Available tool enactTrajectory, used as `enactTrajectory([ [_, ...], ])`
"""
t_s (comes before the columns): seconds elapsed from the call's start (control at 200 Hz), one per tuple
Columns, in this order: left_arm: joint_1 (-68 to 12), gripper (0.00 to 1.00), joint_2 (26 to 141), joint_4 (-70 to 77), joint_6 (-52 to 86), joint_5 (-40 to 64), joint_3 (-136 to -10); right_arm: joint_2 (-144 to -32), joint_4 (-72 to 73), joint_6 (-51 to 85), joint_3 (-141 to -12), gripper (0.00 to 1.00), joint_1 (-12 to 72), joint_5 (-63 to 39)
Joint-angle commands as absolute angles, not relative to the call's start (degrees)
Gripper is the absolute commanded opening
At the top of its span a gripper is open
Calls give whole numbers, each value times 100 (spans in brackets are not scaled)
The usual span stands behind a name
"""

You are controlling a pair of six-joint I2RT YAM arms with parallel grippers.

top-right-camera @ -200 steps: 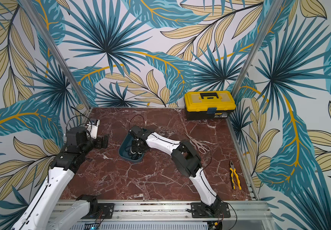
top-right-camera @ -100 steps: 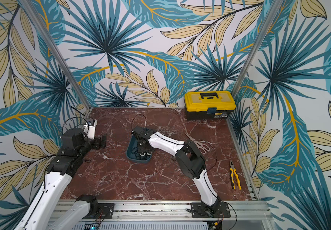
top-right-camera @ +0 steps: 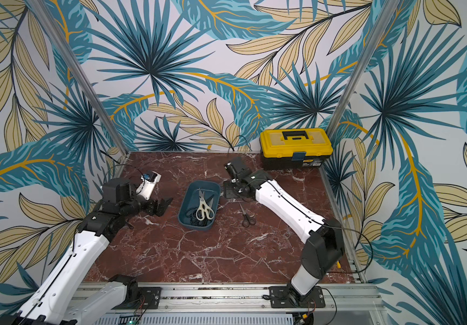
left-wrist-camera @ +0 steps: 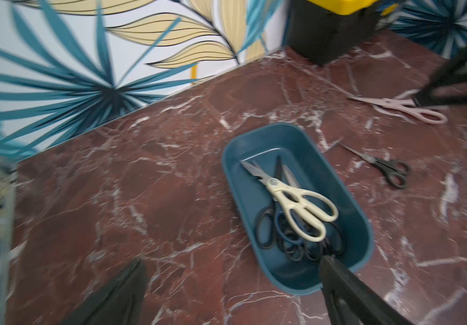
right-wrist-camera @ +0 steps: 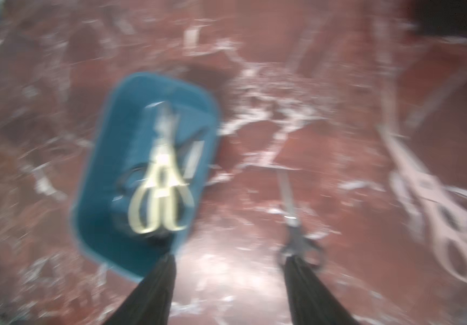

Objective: Put the scissors into the storage box
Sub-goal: Place the scissors in the storage box, then pick up the scissors from the center of the board.

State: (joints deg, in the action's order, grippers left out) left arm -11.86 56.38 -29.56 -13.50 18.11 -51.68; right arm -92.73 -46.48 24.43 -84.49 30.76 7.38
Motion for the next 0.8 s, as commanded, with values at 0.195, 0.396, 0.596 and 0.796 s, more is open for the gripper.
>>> enactTrajectory([
  [0.195, -2716, 100, 6287, -3615, -1978, 2535, -5282, -9114, -5087, 1496, -6913, 61, 1825, 550],
  [0.396, -2727, 100, 6241, -3607, -2013, 2197, -5322, -9477, -4782, 1461, -6870, 58, 2417, 113],
  [0.596, -2730, 100, 6088, -3538, -2020, 2165, -5203, -9996, -4452, 1705, -6791, 52, 2528, 129],
  [0.796, -2725, 100, 6195, -3551, -2030, 2130, -5234, -10246, -4316, 1521, -6794, 48, 2555, 113],
])
